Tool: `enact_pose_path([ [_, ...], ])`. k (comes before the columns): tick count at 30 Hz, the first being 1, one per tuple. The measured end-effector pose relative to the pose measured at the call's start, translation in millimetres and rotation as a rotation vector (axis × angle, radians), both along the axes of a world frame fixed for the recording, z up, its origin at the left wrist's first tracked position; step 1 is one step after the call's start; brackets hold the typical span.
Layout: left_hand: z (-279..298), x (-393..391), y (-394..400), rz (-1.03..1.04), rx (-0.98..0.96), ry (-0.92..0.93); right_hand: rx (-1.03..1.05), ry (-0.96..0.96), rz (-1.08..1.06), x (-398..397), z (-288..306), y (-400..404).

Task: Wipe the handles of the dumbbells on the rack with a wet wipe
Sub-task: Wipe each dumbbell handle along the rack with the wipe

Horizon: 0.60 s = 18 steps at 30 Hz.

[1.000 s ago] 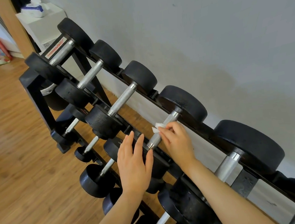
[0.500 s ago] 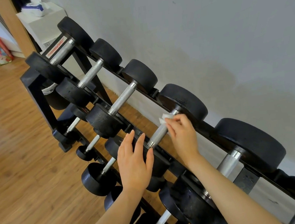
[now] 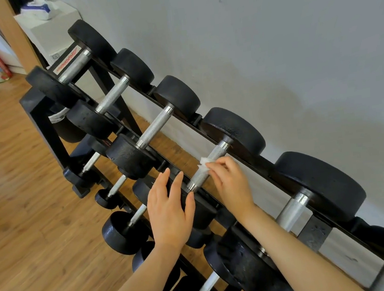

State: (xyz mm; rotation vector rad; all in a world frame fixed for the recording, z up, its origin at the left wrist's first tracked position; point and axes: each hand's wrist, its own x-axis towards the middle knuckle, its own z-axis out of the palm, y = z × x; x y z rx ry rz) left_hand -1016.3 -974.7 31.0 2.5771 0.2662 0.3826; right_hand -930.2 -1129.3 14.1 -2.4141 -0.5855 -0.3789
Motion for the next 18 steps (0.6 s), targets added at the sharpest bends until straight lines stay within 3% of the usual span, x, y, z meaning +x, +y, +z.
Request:
enact_pose_path([
  [4,1,0,0,0.005,0.004,0.007,0.133,0.011,-0.147,2,3,1],
  [9,2,0,0,0.004,0.011,0.013,0.148,0.038,-0.087,-6,-5,7],
  [14,2,0,0,0.001,-0.001,0.009,0.271,0.074,-0.198,-3,-1,7],
  [18,2,0,0,0.001,-0.005,-0.002,0.256,0.072,-0.115,-8,-9,11],
])
